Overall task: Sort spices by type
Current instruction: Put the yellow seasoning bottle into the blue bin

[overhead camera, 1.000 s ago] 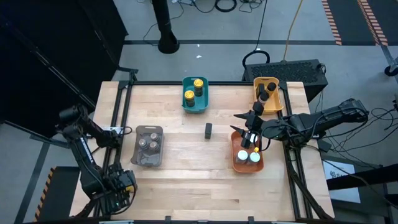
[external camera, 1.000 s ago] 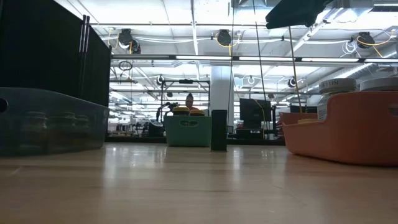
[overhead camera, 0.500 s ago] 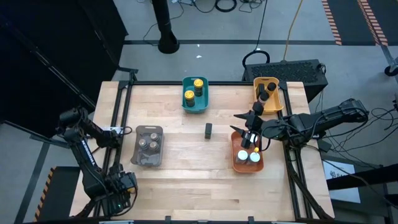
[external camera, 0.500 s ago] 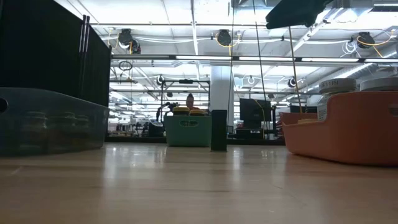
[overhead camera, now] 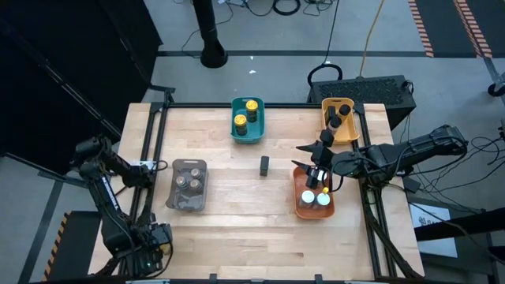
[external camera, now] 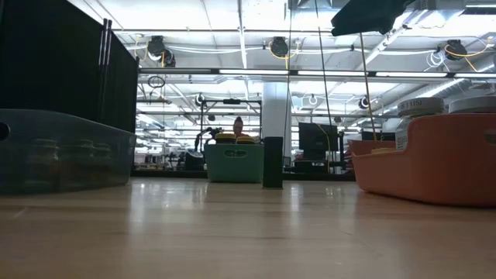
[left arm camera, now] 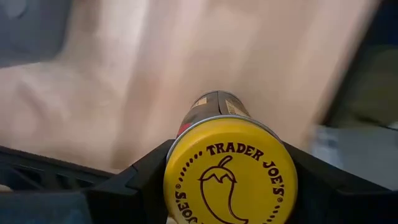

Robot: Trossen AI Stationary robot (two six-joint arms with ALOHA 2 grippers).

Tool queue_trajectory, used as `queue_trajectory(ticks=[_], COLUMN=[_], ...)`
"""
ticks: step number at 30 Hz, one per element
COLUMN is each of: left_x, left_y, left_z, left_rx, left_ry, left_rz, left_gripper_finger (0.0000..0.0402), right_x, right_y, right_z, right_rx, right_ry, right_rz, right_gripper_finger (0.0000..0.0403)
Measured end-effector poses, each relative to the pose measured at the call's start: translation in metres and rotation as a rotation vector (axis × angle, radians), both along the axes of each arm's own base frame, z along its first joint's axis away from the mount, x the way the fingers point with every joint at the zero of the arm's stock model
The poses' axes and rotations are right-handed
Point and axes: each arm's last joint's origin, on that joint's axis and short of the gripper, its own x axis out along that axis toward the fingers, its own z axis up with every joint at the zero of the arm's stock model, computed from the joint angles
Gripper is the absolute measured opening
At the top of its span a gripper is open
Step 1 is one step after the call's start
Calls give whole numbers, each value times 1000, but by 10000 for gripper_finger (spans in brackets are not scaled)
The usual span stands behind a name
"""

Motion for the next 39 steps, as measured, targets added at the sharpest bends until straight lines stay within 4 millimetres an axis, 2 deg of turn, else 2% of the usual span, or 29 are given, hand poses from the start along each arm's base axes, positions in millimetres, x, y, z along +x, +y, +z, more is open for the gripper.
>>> queue_trajectory(ticks=[5,10,16,20,26,30,33,39], left_x=[26,76,132,157,176,184,194,229], left_y=[5,37,103,160,259,312,334,356], left_z=[39,71,98,110,126,134,133,132], left_rx=[-75,-10,166,277,324,357,370,418], left_ry=[-94,-252,-364,-363,-409,-473,-465,-418], left_rz=[10,-18,-165,-236,-248,-192,-206,-332], left_gripper_finger=[233,233,233,233,233,233,233,233], right_x=[0,1,1,0,-12,-22,-23,-23], right_y=[0,0,0,0,-6,-9,-9,-10], right_z=[0,2,2,2,2,3,4,5], right_rx=[-1,1,-11,-33,-22,21,19,5], right_ry=[-1,-18,-18,-2,34,42,35,34], right_rz=[-1,-6,0,6,-17,-41,-45,-59], right_gripper_finger=[203,203,203,203,203,203,203,203])
